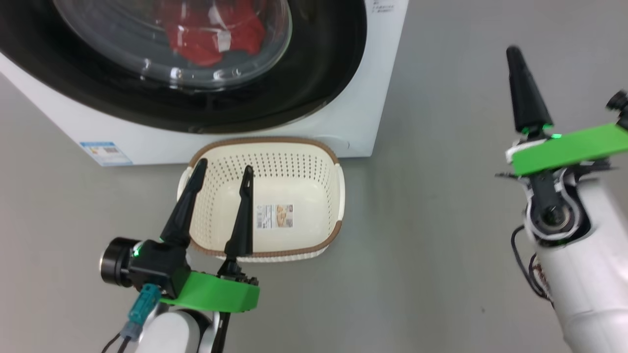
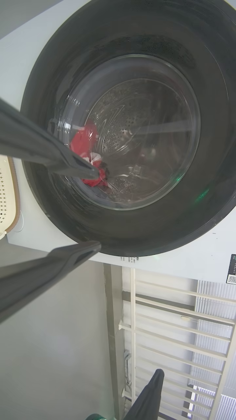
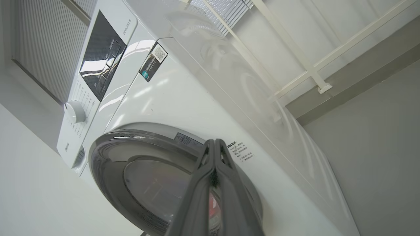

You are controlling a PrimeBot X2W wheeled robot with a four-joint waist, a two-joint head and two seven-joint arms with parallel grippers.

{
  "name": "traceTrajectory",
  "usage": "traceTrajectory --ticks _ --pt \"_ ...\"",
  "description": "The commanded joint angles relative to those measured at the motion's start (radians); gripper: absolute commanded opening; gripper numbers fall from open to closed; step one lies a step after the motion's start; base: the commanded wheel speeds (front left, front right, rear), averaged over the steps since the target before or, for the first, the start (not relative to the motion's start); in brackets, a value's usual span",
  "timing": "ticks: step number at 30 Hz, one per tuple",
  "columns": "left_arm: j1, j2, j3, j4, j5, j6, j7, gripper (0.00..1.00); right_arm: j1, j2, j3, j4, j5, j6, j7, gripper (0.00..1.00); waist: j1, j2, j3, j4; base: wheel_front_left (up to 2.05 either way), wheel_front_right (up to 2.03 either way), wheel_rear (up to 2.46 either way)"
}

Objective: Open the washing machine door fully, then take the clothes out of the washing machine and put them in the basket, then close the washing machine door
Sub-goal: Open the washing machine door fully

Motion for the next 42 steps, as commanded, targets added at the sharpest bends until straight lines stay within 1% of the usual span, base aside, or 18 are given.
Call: traceTrajectory --ticks 1,2,3,4,5,10,16,20,25,30,42 --pt "-0.034 0.015 0.020 -0.048 0.007 0.014 -0.008 1.00 -0.046 -0.007 0.010 -0.046 0.097 -0.001 0.031 0.00 0.0000 0.0000 0.046 0.022 0.00 0.00 0.00" --pt "-0.035 0.015 0.018 -0.055 0.008 0.016 -0.008 1.00 -0.057 -0.011 0.005 -0.050 0.136 -0.001 0.046 0.00 0.0000 0.0000 0.054 0.024 0.00 0.00 0.00" --pt "-0.035 0.015 0.018 -0.055 0.008 0.016 -0.008 1.00 -0.057 -0.011 0.005 -0.050 0.136 -0.001 0.046 0.00 0.0000 0.0000 0.054 0.024 0.00 0.00 0.00" --pt "-0.038 0.015 0.012 -0.069 0.013 0.021 -0.008 1.00 -0.079 -0.021 -0.003 -0.053 0.203 -0.001 0.075 0.00 0.0000 0.0000 0.072 0.028 0.00 0.00 0.00" --pt "-0.038 0.015 0.012 -0.069 0.013 0.021 -0.008 1.00 -0.079 -0.021 -0.003 -0.053 0.203 -0.001 0.075 0.00 0.0000 0.0000 0.072 0.028 0.00 0.00 0.00" --pt "-0.046 0.015 -0.005 -0.090 0.024 0.027 -0.008 1.00 -0.136 -0.028 -0.029 -0.043 0.366 -0.001 0.162 0.00 0.0000 0.0000 0.109 0.042 0.00 0.00 0.00" --pt "-0.058 0.015 -0.013 -0.110 0.026 0.037 -0.008 1.00 -0.220 -0.038 -0.040 0.006 0.515 -0.001 0.314 0.00 0.0000 0.0000 0.151 0.057 0.00 0.00 0.00" --pt "-0.066 0.015 -0.022 -0.119 0.030 0.043 -0.008 1.00 -0.276 -0.046 -0.051 0.030 0.586 -0.001 0.410 0.00 0.0000 0.0000 0.178 0.065 0.00 0.00 0.00" --pt "-0.079 0.015 -0.039 -0.122 0.025 0.049 -0.008 1.00 -0.345 -0.052 -0.060 0.073 0.641 -0.001 0.500 0.00 0.0000 0.0000 0.210 0.078 0.00 0.00 0.00" --pt "-0.090 0.015 -0.050 -0.125 0.010 0.056 -0.008 1.00 -0.409 -0.050 -0.052 0.132 0.654 -0.001 0.554 0.00 0.0000 0.0000 0.236 0.086 0.00 0.00 0.00" --pt "-0.116 0.015 -0.077 -0.126 0.001 0.073 -0.008 1.00 -0.530 -0.049 -0.059 0.229 0.655 -0.001 0.620 0.00 0.0000 0.0000 0.295 0.127 0.00 0.00 0.00"
